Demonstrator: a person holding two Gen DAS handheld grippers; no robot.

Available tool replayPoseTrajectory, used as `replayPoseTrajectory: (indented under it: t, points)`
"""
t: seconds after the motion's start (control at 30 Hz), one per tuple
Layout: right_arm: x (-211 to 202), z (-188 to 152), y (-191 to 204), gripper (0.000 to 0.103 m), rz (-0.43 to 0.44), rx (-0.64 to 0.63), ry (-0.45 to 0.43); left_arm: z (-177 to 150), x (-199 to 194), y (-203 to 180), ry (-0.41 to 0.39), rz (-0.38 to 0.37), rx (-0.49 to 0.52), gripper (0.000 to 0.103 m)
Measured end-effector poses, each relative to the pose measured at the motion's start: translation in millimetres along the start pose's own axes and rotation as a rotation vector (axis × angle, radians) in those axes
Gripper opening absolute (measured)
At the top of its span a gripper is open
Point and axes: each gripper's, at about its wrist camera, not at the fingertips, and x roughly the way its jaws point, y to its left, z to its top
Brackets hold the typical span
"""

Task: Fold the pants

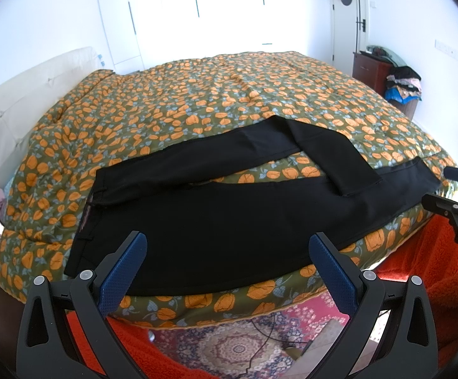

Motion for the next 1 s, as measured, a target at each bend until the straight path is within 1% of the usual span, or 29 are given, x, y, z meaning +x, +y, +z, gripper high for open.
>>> replayPoseTrajectory:
  t: [0.33, 0.47, 0.5, 0.6, 0.63, 0.67, 0.7, 0.77, 0.8, 0.83, 0.87, 0.9, 0.97, 1.0]
  points:
    - [0.5, -0.6, 0.3, 0.103, 0.004, 0.000, -0.002, 0.0, 0.0, -0.6, 0.000, 0.001, 0.000, 0.102]
    - [-2.9, -3.2, 3.1, 0.103, 0.021, -0.005, -0.027, -0.7, 0.1, 4.4, -0.008, 0.014, -0.013, 0.102]
    - [-9.5, -1.2, 0.8, 0.103, 0.007, -0.004, -0.065, -1.1, 0.0, 9.4, -0.012, 0.016, -0.028, 0.102]
    - [-40.7, 2.6, -17.9, 0.103, -0.068, 0.032, -0.262, -4.1, 3.3, 23.7, -0.009, 0.023, -0.070, 0.102]
    - [-44.6, 3.2, -25.4, 0.103, -0.079, 0.048, -0.294, -4.9, 6.0, 27.4, -0.001, 0.024, -0.082, 0.102]
    - [-41.7, 1.8, -33.4, 0.103, -0.085, 0.061, -0.300, -5.5, 7.7, 28.6, 0.006, 0.022, -0.089, 0.102]
    - [-28.3, -0.6, -38.5, 0.103, -0.084, 0.048, -0.247, -5.9, 10.2, 31.3, 0.015, 0.015, -0.099, 0.102]
    - [14.9, -10.3, -38.4, 0.103, -0.100, -0.044, -0.028, -6.1, 11.1, 30.2, 0.020, 0.009, -0.101, 0.102]
    - [27.4, -16.6, -35.5, 0.103, -0.108, -0.081, 0.020, -6.2, 10.2, 28.0, 0.018, 0.010, -0.093, 0.102]
    - [39.8, -27.3, -29.9, 0.103, -0.104, -0.127, 0.040, -6.1, 8.8, 24.5, 0.015, 0.012, -0.084, 0.102]
    - [45.3, -30.9, -26.5, 0.103, -0.092, -0.143, 0.044, -6.6, 7.8, 21.8, 0.013, 0.015, -0.073, 0.102]
    - [55.3, -34.6, -19.1, 0.103, -0.058, -0.164, 0.063, -6.9, 7.8, 19.4, 0.014, 0.016, -0.063, 0.102]
    - [67.5, -34.3, -8.7, 0.103, -0.031, -0.208, 0.066, -6.4, 9.8, 15.1, 0.026, 0.013, -0.053, 0.102]
    - [78.1, -31.3, 1.6, 0.103, -0.017, -0.253, 0.062, -5.8, 11.2, 14.0, 0.033, 0.011, -0.051, 0.102]
